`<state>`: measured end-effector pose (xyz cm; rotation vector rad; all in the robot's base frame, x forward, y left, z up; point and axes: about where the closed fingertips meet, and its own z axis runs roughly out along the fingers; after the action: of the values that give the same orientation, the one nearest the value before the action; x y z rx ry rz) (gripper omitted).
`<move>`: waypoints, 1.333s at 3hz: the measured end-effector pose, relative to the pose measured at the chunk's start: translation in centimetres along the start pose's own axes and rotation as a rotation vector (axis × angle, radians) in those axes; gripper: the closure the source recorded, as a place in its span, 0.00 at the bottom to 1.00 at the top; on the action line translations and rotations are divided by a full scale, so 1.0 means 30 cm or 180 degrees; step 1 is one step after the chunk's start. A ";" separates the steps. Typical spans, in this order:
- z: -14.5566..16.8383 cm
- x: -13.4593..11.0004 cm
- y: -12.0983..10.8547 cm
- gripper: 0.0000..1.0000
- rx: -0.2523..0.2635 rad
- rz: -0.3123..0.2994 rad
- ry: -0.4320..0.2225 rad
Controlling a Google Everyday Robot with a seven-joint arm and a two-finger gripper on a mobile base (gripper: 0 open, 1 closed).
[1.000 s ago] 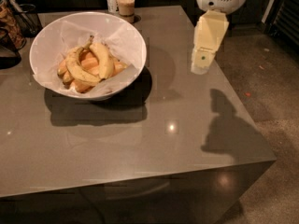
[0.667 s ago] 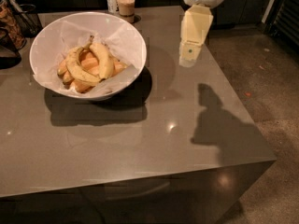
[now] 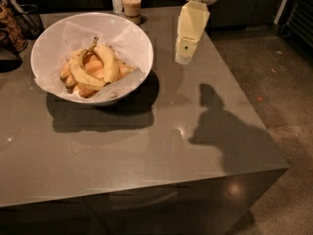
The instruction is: Pick banana from white bowl
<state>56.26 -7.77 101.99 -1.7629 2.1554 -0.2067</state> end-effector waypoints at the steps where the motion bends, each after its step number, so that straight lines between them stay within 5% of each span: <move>1: 0.045 -0.088 -0.025 0.00 -0.0103 0.0084 0.0008; 3: 0.115 -0.221 -0.066 0.00 -0.0115 0.0130 0.0055; 4: 0.117 -0.271 0.000 0.00 -0.0210 0.0203 -0.0135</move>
Offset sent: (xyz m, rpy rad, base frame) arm 0.0203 0.0594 -0.0224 -0.0716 0.1503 -0.1175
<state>58.87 0.50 100.15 -1.7148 2.2079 -0.0825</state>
